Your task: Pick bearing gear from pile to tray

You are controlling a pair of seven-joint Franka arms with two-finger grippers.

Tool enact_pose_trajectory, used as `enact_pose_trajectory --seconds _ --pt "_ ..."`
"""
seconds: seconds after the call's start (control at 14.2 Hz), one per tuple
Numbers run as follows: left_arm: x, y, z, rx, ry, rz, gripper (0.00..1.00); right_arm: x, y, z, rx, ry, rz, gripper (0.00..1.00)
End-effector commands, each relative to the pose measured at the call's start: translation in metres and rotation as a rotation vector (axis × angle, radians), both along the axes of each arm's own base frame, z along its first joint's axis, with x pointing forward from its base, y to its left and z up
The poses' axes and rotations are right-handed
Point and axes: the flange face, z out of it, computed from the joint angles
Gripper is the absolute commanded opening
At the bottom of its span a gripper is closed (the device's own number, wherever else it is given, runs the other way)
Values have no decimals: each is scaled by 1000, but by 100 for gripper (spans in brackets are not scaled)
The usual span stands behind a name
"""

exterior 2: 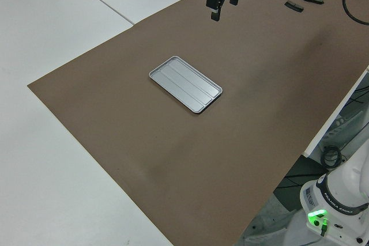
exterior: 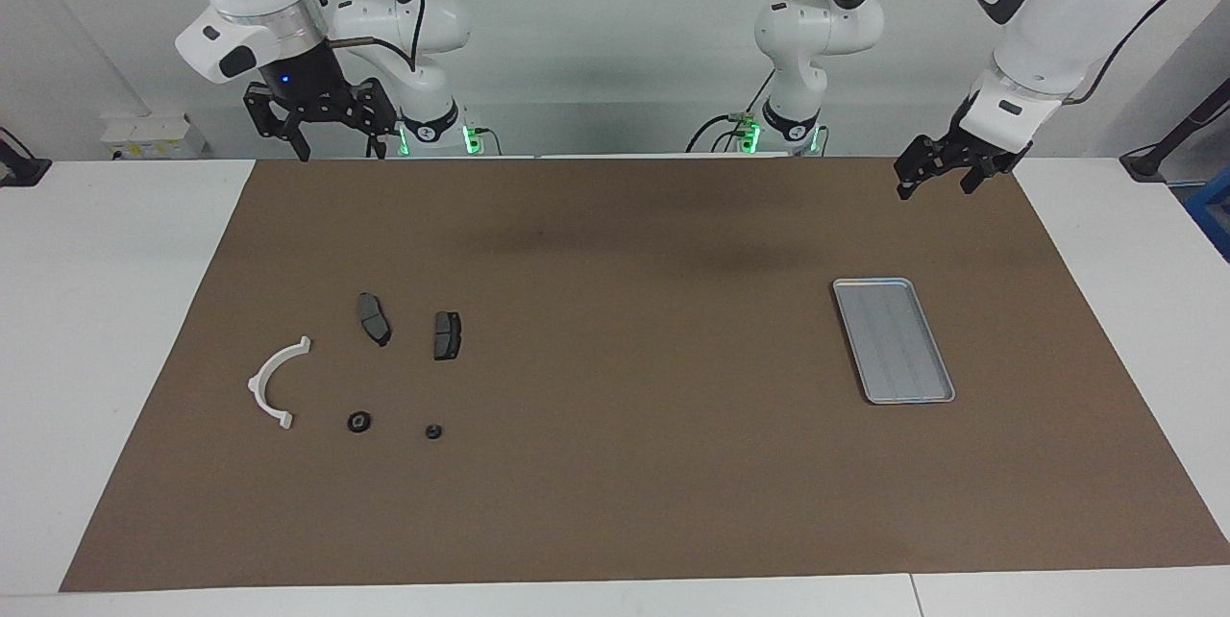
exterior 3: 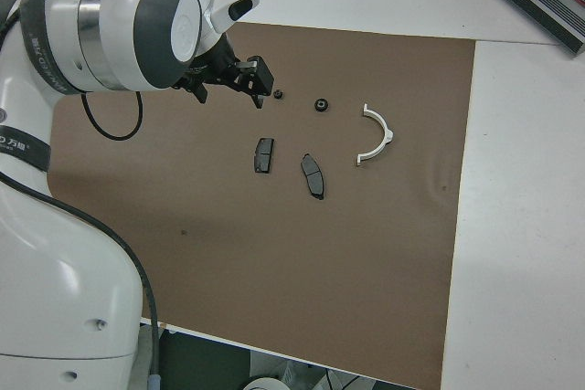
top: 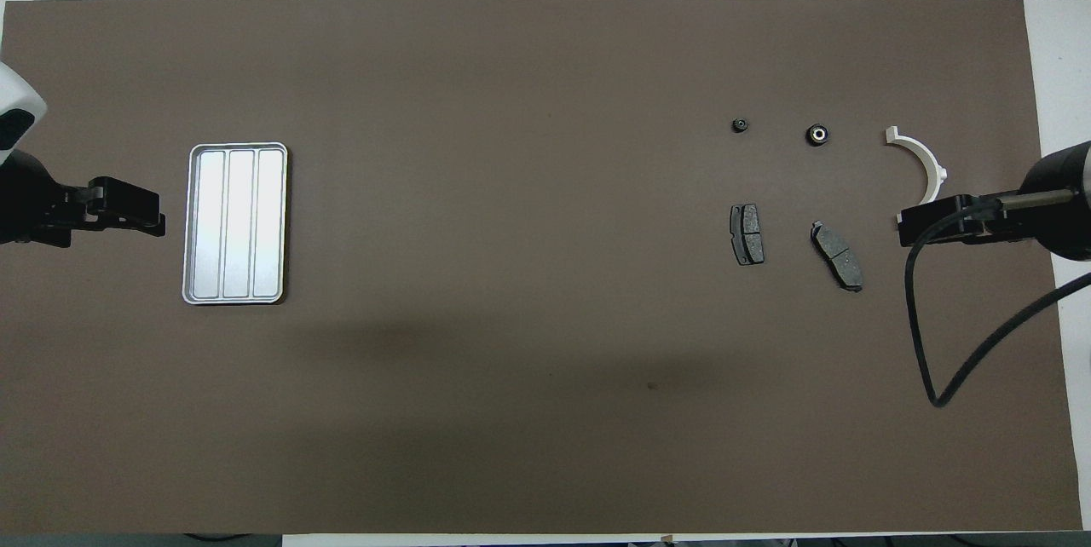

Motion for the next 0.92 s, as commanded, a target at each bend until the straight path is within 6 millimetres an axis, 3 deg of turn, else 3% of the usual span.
enact_pose_trajectory --seconds 0.0,0.71,0.85 --pt "-7 1 3 12 4 0 100 -2 -2 3 -1 -13 -8 100" --pt "-7 1 3 12 4 -2 100 -7 1 10 22 -25 -1 100" --pt "-7 1 3 12 4 -2 100 -4 6 1 22 -14 -1 100"
